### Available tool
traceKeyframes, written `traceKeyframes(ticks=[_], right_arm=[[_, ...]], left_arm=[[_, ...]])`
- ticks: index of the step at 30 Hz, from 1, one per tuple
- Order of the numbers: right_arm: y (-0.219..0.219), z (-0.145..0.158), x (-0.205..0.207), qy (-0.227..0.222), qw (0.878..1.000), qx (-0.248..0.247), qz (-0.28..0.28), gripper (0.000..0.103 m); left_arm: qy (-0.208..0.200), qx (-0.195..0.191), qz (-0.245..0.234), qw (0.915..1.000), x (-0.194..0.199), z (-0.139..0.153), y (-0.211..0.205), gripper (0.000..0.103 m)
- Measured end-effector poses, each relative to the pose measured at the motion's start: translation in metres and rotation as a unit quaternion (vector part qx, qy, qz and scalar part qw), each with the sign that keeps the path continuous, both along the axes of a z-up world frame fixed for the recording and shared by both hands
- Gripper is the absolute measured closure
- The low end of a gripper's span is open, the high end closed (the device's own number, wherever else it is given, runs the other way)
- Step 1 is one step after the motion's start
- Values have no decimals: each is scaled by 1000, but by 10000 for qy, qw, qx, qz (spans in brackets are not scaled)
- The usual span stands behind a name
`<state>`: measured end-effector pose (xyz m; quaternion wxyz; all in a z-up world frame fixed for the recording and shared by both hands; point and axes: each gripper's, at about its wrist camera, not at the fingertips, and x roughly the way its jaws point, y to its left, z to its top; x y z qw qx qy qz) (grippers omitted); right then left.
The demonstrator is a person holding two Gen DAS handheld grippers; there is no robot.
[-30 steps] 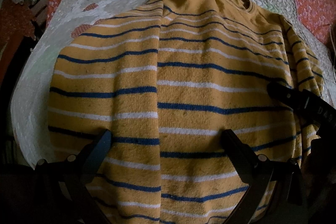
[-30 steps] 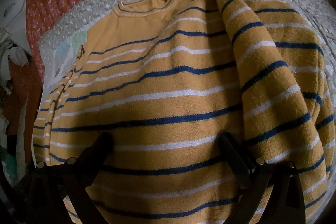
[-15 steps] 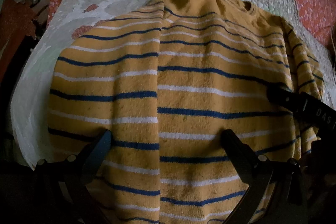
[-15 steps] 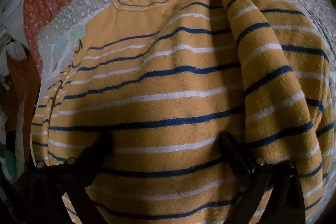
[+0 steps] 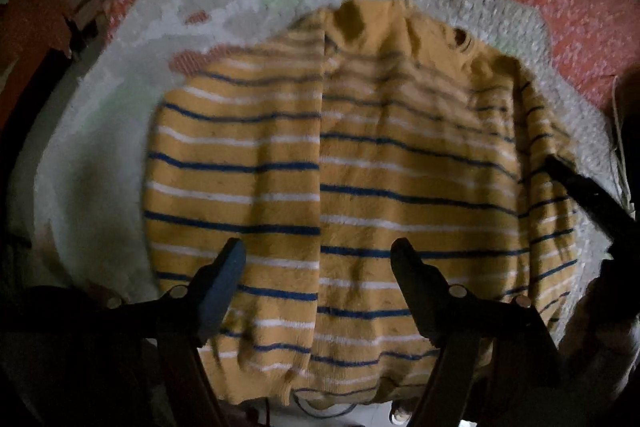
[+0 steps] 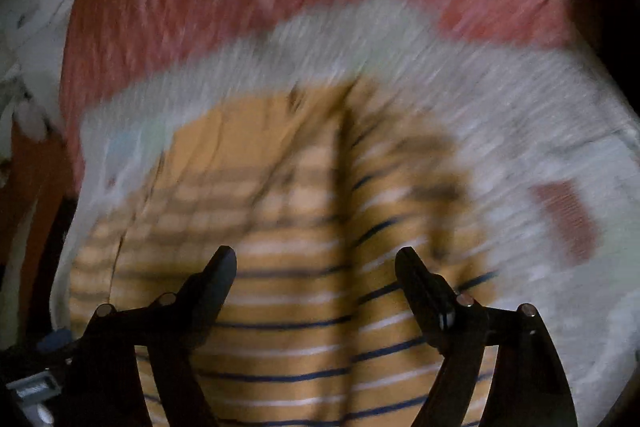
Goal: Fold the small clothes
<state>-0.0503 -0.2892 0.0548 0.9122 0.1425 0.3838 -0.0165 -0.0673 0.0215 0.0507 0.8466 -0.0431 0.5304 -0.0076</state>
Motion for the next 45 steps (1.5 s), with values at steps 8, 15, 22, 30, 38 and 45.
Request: traceKeyframes(ticks=[8,15,22,30,38,45], right_arm=[[-99,-6,-46,318,9950,487,-812,18],[-77,-34,-47,753,9964,390,-69,20],[-45,-50,-46,1253,9910,-437,173,27],[-52,-48,-64,1332,9906,-305,48,97],[-98,-6,-77,1013,9764,-1360,-1337,98],[-176,5,-67,1254,9176,-2315,-2976,96]], left_arm=[[-541,-80,-244,9982,-19,28,-12,29],[-247,-385,-469,9978,-26,13,-27,29],[-201,-368,-531,9977,-29,10,-31,29],[-154,-448,-478,9977,-30,3,-23,29],[-151,-546,-339,9978,-28,1,-11,29],[-155,-688,-51,9975,-24,0,13,29]])
